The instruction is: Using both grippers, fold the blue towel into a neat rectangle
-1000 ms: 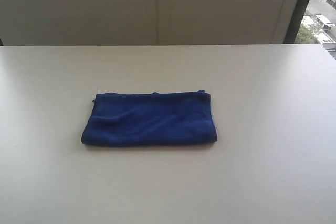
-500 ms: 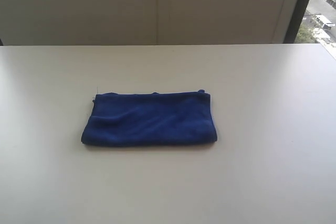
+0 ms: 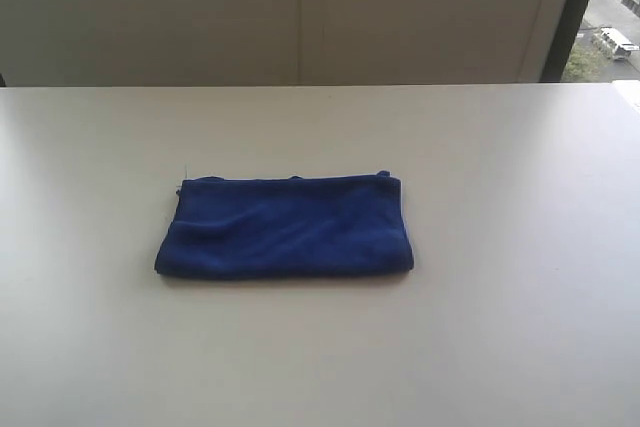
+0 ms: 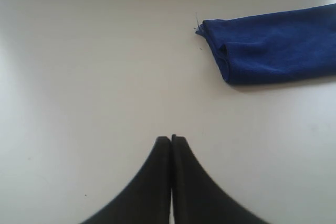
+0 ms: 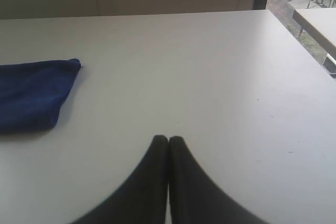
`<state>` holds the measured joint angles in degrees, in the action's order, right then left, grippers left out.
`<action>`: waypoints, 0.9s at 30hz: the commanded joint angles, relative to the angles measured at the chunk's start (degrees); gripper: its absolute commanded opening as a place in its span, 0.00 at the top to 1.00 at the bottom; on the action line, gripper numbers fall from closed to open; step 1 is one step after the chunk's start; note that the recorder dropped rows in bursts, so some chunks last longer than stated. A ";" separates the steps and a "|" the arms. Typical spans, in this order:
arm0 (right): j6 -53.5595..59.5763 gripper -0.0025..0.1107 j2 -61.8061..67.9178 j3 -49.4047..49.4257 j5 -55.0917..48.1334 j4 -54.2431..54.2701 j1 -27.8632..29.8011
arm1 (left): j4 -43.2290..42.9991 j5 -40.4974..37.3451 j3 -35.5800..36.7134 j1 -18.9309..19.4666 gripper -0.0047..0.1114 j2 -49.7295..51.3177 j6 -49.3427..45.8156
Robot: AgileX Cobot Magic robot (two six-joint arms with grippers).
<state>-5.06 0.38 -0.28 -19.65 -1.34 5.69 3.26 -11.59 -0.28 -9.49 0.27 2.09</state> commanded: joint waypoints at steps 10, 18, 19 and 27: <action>-0.34 0.98 -0.38 0.28 0.34 -0.16 -1.48 | 0.07 0.03 0.28 0.25 0.96 -0.27 0.43; -0.34 0.98 -0.38 0.28 0.34 -0.16 -1.48 | 0.07 0.03 0.28 0.25 0.96 -0.27 0.43; -0.34 0.98 -0.38 0.28 0.34 -0.16 -1.48 | 0.07 0.03 0.28 0.25 0.96 -0.27 0.43; -0.34 0.98 -0.38 0.28 0.34 -0.16 -1.48 | 0.07 0.03 0.28 0.25 0.96 -0.27 0.43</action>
<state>-5.16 0.38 -0.28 -19.65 -1.34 4.41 3.26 -11.59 -0.28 -9.49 0.27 2.09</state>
